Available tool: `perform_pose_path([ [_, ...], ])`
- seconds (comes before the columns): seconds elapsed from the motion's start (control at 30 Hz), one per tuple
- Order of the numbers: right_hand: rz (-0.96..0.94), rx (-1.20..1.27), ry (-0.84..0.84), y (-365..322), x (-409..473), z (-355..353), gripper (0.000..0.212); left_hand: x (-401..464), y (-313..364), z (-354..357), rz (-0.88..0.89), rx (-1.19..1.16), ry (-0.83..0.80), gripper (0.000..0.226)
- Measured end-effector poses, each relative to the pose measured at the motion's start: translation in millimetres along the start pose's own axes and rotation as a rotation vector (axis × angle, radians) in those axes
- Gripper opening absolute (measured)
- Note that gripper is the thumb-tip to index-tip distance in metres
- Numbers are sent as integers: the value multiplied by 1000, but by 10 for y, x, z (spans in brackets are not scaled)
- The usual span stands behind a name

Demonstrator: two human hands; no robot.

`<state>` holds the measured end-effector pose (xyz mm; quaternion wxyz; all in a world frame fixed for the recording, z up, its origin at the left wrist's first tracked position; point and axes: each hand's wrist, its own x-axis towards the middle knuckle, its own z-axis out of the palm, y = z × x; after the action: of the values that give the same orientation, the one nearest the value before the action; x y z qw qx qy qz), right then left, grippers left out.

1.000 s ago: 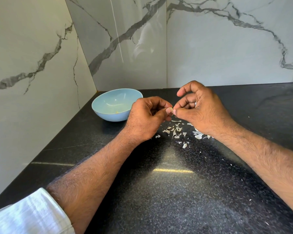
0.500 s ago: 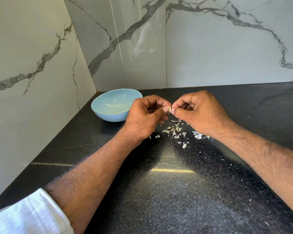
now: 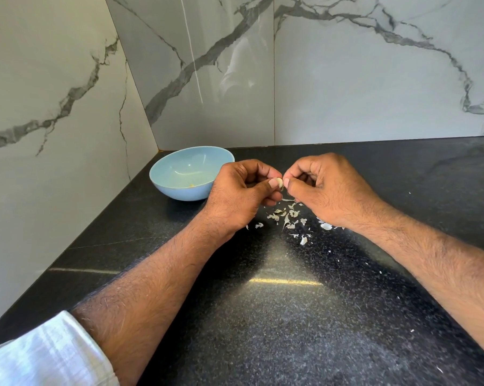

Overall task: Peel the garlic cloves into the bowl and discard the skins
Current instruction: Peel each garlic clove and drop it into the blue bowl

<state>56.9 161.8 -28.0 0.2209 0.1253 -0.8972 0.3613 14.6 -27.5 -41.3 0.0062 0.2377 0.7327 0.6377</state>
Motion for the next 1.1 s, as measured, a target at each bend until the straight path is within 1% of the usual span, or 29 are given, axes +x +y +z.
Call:
perform_pose_path([
  [0.13,3,25,-3,4,1,7,12,7,3,-9,-80,-119,-11,6],
  [0.27,-9,42,2,12,-4,3,10,15,9,-18,-130,-180,-12,7],
  [0.4,-13,56,13,-7,-9,2,4,12,22,-13,-145,-222,3,11],
  [0.5,-13,37,23,4,-6,1,6,-1,33,-12,-152,-235,-9,18],
  [0.6,-8,37,19,23,-6,-2,7,-8,36,-17,-143,-236,-26,21],
  [0.7,9,88,26,29,8,-11,6,-6,35,-21,-111,-235,-22,21],
  [0.83,19,151,30,24,12,-24,3,-10,30,-14,-57,-204,-14,18],
  [1.1,71,177,53,58,24,-1,6,-32,45,25,-33,-187,-41,13],
])
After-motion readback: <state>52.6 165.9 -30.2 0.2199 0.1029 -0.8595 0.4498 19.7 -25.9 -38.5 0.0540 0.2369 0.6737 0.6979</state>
